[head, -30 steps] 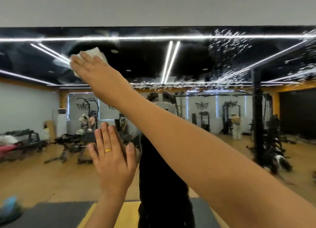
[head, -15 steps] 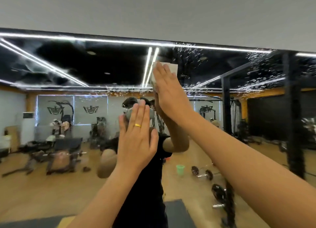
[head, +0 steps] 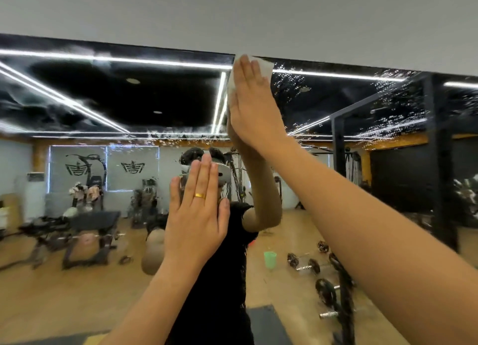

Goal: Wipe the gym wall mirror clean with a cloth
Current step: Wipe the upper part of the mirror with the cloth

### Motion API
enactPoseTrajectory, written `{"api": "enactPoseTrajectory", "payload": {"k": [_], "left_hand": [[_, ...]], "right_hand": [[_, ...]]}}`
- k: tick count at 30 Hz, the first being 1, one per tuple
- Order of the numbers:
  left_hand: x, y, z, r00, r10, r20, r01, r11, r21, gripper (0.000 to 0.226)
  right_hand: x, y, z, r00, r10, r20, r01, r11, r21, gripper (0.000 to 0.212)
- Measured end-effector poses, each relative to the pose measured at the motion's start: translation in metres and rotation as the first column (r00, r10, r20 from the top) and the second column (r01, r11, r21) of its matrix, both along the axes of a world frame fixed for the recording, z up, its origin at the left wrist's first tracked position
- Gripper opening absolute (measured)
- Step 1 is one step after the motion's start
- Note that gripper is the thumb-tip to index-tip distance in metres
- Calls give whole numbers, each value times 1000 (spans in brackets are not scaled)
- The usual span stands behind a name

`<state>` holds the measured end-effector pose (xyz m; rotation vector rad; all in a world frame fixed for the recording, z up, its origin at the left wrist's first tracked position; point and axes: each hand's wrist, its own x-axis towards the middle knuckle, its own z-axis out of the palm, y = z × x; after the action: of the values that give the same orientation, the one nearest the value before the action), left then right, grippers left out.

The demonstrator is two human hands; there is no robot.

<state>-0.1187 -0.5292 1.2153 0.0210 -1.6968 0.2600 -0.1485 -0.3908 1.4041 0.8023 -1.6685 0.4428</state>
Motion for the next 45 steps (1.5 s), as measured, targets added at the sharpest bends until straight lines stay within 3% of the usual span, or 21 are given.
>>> {"api": "enactPoseTrajectory", "payload": {"k": [4, 8, 14, 17, 22, 31, 35, 40, 45], "left_hand": [[0, 1, 0, 1000, 21, 0, -21, 1000, -14, 67], [1, 0, -2, 1000, 22, -6, -22, 1000, -8, 68], [0, 0, -2, 1000, 8, -24, -8, 1000, -7, 69], [-1, 1, -1, 999, 6, -35, -6, 1000, 2, 68], [-3, 2, -2, 1000, 17, -25, -17, 1000, -5, 69], [-1, 1, -2, 1000, 21, -7, -21, 1000, 5, 70], [-1, 0, -2, 1000, 9, -11, -9, 1000, 0, 70], [0, -2, -2, 1000, 13, 3, -13, 1000, -10, 69], [1, 1, -1, 1000, -2, 21, 2, 1000, 7, 68]], "right_hand": [[-4, 3, -52, 1000, 12, -10, -12, 996, 89, 60], [-7, 15, -19, 999, -46, -18, 48, 986, 159, 60], [-5, 16, 27, 999, -38, 13, 37, 996, 78, 61], [-6, 8, -8, 1000, -9, 5, 9, 999, 31, 62], [-10, 13, -59, 1000, -26, -8, 27, 993, 113, 60], [-8, 25, 29, 999, -42, 23, 40, 996, 84, 62], [-9, 19, -2, 1000, -19, 17, 18, 1000, 19, 62], [-10, 20, -60, 1000, -17, 2, 17, 998, 67, 60], [-17, 29, -10, 998, -68, -9, 68, 993, 91, 61]]}}
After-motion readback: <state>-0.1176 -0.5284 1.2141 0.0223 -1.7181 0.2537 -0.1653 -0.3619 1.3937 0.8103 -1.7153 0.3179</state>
